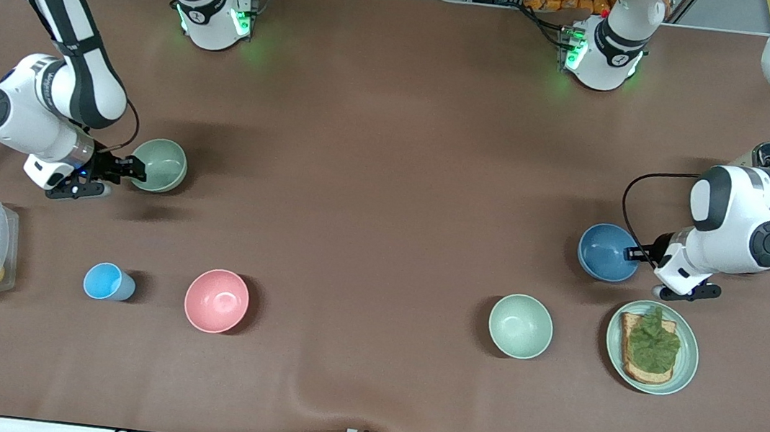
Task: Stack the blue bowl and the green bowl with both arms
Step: 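Grip the green bowl with the right gripper while the left gripper grips the blue bowl, then center the green bowl with the right gripper while the left gripper lifts the blue bowl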
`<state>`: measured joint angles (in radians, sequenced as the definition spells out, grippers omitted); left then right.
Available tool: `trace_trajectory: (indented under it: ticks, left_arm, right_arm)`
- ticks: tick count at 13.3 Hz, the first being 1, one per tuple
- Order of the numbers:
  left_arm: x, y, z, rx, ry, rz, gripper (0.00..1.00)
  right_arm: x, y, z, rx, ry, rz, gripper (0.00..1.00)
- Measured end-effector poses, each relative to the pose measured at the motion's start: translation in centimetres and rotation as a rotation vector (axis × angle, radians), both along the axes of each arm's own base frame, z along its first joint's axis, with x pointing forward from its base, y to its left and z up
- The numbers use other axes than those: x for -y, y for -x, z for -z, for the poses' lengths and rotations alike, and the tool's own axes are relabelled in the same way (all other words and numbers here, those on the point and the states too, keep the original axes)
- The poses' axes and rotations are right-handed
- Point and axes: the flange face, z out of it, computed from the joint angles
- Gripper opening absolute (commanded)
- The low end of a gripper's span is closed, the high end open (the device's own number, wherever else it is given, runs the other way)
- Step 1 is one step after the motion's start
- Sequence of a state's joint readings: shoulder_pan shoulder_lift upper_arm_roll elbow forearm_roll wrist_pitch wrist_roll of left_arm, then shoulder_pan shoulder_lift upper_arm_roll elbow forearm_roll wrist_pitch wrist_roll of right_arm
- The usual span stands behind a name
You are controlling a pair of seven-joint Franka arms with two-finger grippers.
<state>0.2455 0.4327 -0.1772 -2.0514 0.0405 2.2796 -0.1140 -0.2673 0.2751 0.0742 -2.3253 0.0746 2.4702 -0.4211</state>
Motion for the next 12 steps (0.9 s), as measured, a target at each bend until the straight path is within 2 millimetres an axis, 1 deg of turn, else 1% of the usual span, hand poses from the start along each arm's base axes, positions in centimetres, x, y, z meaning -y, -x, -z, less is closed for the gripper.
trace_trajectory:
  ticks: [1,2,6,8,10,12]
  left_arm:
    - [0.0,0.0,0.0,0.000,0.000,0.000,0.00]
    - [0.0,0.0,0.1,-0.001,0.000,-0.001,0.00]
    - [0.0,-0.5,-0.5,0.013,0.005,-0.003,0.00]
    - [-0.1,-1.1,-1.1,0.029,0.004,-0.002,0.00]
    - [-0.2,-1.9,-2.2,0.054,0.002,-0.003,0.00]
    - [-0.2,-2.7,-3.9,0.066,-0.001,-0.001,0.00]
  right_arm:
    - [-0.1,0.1,0.1,-0.001,0.000,-0.001,0.11]
    - [-0.1,0.1,0.1,-0.001,0.000,-0.001,0.00]
    - [-0.1,0.0,-0.1,0.000,-0.002,-0.001,0.00]
    - [-0.2,0.0,-0.1,-0.001,-0.003,-0.002,0.00]
    - [-0.7,0.1,-0.2,-0.023,-0.020,0.002,0.00]
    - [-2.0,-0.3,-1.0,-0.069,-0.080,0.029,0.00]
